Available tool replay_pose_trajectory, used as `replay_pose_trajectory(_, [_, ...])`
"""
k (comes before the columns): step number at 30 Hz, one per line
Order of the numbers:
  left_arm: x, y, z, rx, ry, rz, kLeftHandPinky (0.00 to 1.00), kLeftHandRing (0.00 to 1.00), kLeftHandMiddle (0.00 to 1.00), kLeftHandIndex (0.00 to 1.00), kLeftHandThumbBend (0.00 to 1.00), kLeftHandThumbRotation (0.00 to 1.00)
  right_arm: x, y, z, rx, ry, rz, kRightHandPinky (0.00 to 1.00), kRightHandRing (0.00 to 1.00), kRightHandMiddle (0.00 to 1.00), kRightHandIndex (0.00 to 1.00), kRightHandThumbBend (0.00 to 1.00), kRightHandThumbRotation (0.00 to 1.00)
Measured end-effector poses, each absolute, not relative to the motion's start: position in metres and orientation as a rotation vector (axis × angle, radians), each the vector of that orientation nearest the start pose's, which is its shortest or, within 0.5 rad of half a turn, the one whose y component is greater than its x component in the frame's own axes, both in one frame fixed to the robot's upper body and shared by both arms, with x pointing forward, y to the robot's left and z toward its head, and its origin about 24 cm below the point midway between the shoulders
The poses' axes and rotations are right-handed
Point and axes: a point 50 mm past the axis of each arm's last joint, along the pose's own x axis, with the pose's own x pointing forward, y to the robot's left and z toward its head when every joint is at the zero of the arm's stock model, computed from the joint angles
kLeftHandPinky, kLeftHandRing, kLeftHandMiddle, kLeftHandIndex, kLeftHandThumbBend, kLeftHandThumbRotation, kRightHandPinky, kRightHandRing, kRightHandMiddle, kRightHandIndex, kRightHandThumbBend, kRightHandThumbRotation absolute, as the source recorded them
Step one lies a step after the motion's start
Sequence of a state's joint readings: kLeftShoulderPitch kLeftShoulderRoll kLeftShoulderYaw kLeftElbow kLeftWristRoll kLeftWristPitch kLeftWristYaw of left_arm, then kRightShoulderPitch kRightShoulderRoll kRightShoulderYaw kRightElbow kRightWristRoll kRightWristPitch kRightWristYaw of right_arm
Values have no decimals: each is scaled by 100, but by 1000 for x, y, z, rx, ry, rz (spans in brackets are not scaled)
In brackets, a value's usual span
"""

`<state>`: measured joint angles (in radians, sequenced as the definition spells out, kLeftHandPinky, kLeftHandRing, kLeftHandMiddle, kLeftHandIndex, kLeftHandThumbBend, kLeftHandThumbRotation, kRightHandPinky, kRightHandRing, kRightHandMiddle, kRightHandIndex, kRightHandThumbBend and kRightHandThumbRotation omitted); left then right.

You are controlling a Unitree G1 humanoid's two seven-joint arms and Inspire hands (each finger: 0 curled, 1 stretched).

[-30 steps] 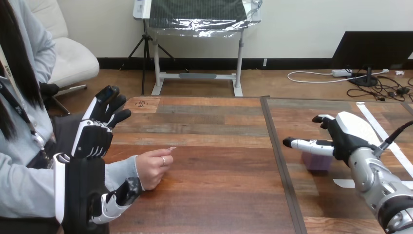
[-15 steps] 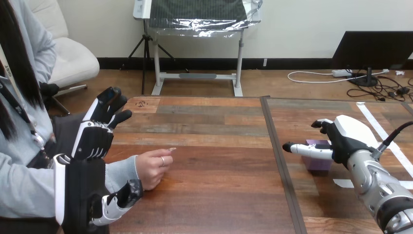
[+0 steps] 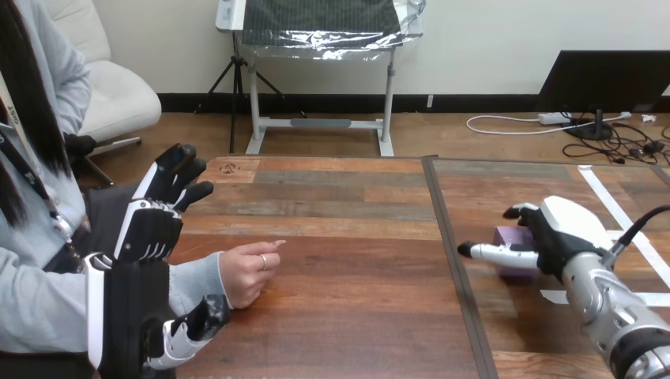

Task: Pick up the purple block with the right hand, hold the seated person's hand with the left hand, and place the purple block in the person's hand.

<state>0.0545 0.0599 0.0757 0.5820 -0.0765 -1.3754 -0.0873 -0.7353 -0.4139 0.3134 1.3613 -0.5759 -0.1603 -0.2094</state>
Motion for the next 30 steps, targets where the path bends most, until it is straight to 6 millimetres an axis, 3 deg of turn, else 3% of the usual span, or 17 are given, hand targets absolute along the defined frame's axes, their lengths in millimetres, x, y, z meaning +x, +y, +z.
replay_pose_trajectory(10, [181,181,27,84,-738,48,78,85,88,86,100,74,333,-246,-3,-1188,404,59,67,76,83,85,96,74])
replay_pose_trajectory(19, [180,181,29,85,-751,50,77,85,88,86,99,74,332,-244,-4,-1216,381,48,60,66,72,80,97,71])
replay_pose_trajectory(30, [179,181,31,70,-765,60,77,85,87,86,99,74,328,-243,-7,-1250,335,13,46,54,58,64,88,58])
